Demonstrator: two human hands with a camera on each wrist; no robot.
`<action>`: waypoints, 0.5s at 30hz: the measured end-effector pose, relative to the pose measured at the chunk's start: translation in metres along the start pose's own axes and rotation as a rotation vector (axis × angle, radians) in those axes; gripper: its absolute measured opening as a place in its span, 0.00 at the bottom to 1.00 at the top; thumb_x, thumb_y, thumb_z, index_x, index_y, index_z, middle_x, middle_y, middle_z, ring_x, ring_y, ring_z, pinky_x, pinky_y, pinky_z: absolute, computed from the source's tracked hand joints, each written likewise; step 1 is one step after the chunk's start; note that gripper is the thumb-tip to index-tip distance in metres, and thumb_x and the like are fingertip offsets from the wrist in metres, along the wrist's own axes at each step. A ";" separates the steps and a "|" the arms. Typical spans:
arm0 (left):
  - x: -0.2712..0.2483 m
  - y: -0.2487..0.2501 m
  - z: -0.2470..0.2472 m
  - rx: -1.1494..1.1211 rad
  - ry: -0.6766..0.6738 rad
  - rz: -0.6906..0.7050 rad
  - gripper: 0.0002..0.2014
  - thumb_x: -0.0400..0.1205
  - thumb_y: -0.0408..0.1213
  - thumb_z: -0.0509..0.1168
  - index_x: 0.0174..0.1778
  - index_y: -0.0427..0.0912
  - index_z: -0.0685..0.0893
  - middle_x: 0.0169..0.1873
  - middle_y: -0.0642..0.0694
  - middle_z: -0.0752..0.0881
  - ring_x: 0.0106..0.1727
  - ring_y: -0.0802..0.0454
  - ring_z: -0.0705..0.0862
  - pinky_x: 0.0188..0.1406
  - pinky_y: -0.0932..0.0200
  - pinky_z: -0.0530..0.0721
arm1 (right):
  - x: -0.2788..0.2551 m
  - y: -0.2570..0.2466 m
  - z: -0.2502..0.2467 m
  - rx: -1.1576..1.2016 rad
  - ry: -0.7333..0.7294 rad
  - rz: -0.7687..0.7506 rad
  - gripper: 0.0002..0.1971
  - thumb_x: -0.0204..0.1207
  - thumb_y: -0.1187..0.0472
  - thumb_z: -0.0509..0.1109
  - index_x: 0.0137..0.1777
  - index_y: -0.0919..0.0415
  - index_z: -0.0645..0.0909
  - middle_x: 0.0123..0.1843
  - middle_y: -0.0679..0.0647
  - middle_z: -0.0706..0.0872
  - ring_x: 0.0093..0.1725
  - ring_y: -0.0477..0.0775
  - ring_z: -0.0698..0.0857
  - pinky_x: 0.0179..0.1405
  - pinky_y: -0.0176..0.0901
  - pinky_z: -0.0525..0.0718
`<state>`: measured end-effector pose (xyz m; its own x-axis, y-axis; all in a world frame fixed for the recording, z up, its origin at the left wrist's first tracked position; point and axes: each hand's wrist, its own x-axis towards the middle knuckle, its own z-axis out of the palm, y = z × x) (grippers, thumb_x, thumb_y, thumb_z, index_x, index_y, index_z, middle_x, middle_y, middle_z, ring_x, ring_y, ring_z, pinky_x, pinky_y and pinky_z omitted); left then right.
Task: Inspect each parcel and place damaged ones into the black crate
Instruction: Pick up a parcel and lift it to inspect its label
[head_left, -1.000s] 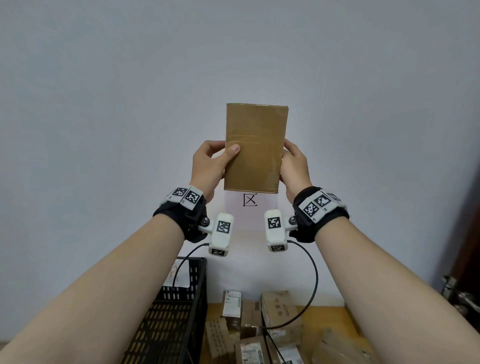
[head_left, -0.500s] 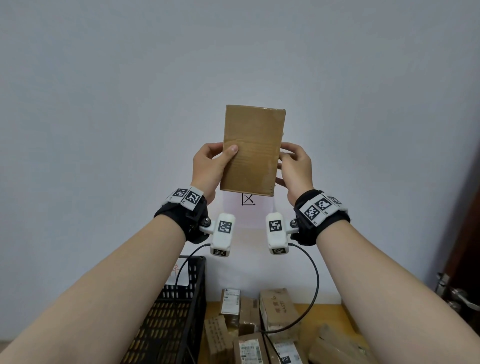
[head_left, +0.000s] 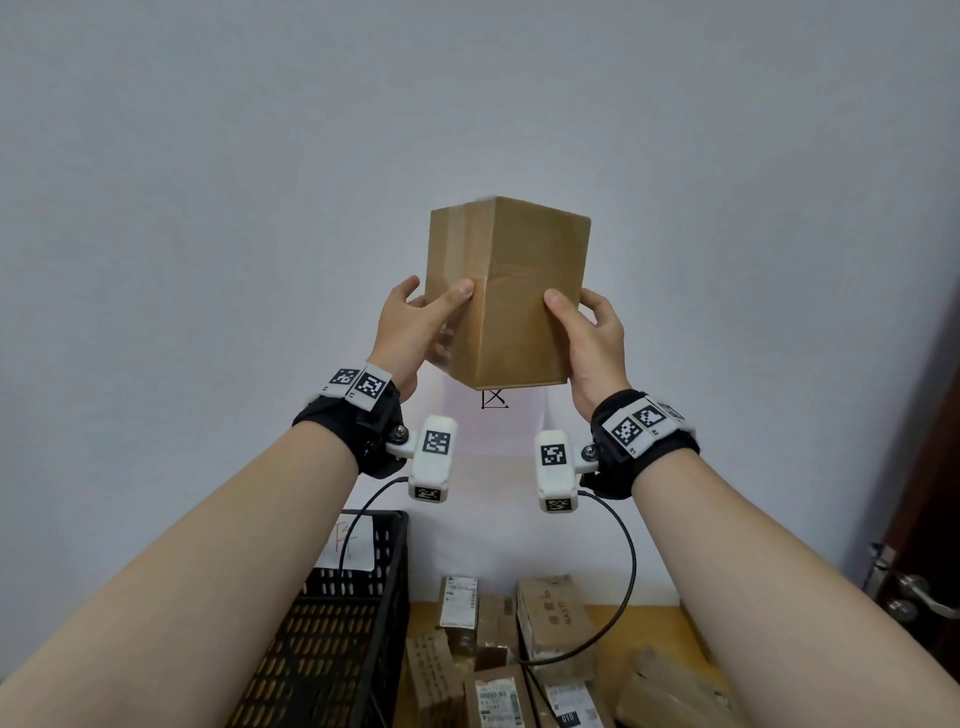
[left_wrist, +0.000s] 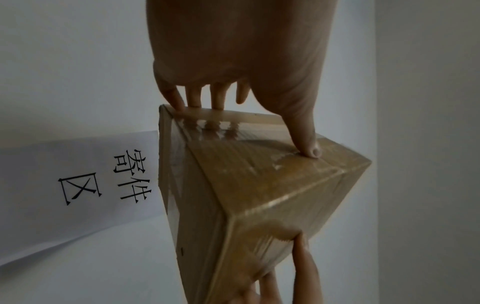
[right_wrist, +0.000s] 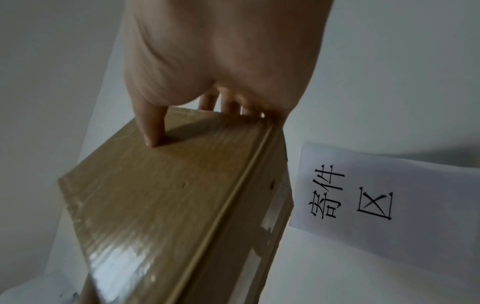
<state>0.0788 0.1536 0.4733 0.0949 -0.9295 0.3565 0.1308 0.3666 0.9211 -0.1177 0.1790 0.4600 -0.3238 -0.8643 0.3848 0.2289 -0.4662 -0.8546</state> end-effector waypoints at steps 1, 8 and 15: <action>0.000 0.000 0.000 -0.003 0.005 0.007 0.51 0.75 0.54 0.82 0.89 0.41 0.63 0.72 0.47 0.84 0.58 0.52 0.90 0.39 0.60 0.87 | 0.002 0.001 0.000 0.000 0.017 -0.005 0.22 0.77 0.52 0.81 0.68 0.53 0.79 0.55 0.50 0.94 0.55 0.51 0.93 0.57 0.56 0.92; 0.004 -0.014 -0.002 -0.050 0.088 0.116 0.24 0.75 0.41 0.83 0.66 0.46 0.87 0.60 0.47 0.90 0.61 0.51 0.90 0.56 0.51 0.89 | 0.015 0.001 -0.010 -0.247 0.124 -0.161 0.09 0.82 0.65 0.73 0.58 0.54 0.89 0.56 0.50 0.92 0.49 0.43 0.90 0.55 0.49 0.90; -0.001 -0.013 0.011 -0.102 0.098 0.093 0.11 0.80 0.38 0.79 0.55 0.46 0.87 0.55 0.45 0.92 0.49 0.58 0.92 0.58 0.33 0.91 | 0.010 -0.006 -0.007 -0.174 -0.019 -0.042 0.20 0.85 0.61 0.62 0.47 0.39 0.94 0.47 0.43 0.92 0.47 0.46 0.85 0.50 0.46 0.84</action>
<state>0.0659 0.1498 0.4629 0.2064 -0.8845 0.4183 0.2157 0.4581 0.8623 -0.1286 0.1748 0.4664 -0.3118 -0.8489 0.4269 0.0527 -0.4640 -0.8843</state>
